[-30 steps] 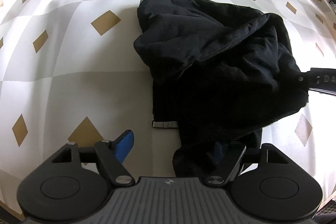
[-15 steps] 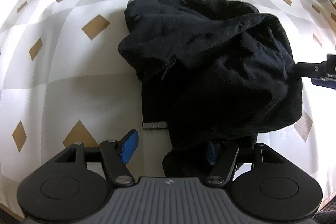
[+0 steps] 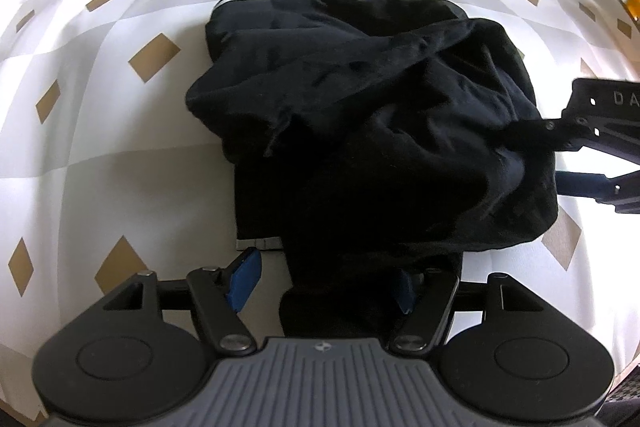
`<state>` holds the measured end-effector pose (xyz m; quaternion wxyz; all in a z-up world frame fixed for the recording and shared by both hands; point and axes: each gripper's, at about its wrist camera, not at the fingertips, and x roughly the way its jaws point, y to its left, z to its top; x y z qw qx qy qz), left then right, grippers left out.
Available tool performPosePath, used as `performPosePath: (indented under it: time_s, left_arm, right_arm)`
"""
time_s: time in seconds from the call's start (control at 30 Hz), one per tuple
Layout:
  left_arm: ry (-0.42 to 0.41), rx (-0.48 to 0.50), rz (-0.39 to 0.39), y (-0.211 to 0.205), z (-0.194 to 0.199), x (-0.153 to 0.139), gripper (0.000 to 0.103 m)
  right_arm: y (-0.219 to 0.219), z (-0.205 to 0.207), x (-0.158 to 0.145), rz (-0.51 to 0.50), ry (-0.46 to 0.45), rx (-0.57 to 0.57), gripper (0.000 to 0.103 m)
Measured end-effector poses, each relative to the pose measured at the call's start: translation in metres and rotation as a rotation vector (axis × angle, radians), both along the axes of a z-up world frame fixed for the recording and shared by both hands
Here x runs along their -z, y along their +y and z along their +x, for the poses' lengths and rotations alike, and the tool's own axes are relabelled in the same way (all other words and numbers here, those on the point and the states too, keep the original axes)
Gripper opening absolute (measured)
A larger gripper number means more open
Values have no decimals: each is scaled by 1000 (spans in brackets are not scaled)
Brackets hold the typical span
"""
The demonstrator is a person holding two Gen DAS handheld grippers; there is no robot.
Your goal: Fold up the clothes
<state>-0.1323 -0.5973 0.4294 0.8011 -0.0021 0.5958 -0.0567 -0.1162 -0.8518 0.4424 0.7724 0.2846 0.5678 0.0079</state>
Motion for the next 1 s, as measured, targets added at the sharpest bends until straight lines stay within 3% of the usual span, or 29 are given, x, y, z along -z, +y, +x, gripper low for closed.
performPosePath:
  time_s: [0.13, 0.3, 0.37, 0.63, 1.0]
  left_arm:
    - [-1, -2, -8, -2, 0, 0, 59]
    - [-12, 3, -11, -6, 0, -4, 50]
    - [-17, 0, -20, -6, -1, -6, 45]
    - [-29, -25, -33, -1, -3, -15, 42]
    - [-74, 3, -31, 4, -15, -34, 57]
  right_arm:
    - [7, 1, -3, -15, -37, -31, 57]
    - [13, 1, -14, -44, -87, -72, 23]
    - [16, 0, -20, -60, -122, -91, 18]
    - [21, 1, -36, -11, -206, -136, 15]
    - [48, 3, -55, 74, -287, -239, 14]
